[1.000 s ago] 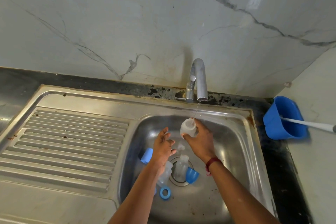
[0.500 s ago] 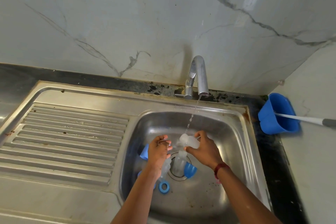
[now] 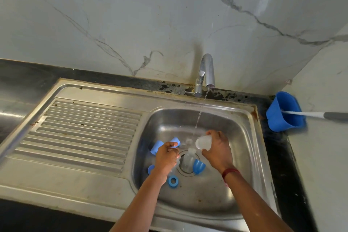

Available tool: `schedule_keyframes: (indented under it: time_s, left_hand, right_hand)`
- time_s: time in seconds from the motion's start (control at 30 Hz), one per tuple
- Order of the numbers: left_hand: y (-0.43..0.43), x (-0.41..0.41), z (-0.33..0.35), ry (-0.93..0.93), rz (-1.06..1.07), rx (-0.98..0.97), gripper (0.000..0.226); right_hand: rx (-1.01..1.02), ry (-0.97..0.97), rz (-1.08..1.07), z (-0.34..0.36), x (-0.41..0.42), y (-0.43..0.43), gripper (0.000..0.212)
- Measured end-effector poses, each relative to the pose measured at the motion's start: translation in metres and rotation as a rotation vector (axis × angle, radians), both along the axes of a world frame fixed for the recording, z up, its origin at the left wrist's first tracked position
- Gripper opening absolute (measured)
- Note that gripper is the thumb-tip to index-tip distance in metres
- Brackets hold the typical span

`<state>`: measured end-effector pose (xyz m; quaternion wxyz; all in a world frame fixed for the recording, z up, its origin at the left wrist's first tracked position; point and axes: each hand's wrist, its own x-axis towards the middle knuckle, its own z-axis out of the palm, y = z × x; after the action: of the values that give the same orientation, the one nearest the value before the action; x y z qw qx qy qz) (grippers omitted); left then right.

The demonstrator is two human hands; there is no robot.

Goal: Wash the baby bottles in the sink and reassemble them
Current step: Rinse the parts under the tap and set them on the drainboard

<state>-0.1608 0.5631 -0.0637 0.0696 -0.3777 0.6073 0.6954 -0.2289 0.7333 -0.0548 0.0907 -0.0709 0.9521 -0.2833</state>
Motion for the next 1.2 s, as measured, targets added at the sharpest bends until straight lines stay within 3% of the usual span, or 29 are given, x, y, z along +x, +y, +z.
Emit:
schedule_keyframes:
  time_s: [0.2, 0.47, 0.7, 0.8, 1.2]
  left_hand:
    - [-0.009, 0.01, 0.017, 0.041, -0.006, -0.067, 0.02]
    - [-0.071, 0.018, 0.045, 0.182, 0.233, 0.027, 0.02]
    - [-0.139, 0.024, 0.055, 0.321, 0.485, 0.152, 0.025]
    - [-0.166, 0.024, 0.053, 0.321, 0.597, 0.109, 0.025]
    - [-0.205, 0.02, 0.029, 0.323, 0.732, 0.119, 0.029]
  right_hand:
    - [-0.264, -0.017, -0.079, 0.012, 0.012, -0.019, 0.065]
    - [-0.595, -0.113, -0.067, 0.041, 0.027, -0.086, 0.079]
    - [-0.505, -0.045, 0.048, 0.058, 0.014, -0.163, 0.077]
    - [-0.516, -0.076, 0.144, 0.057, 0.003, -0.198, 0.078]
    - [-0.385, -0.114, 0.326, 0.045, -0.035, -0.275, 0.077]
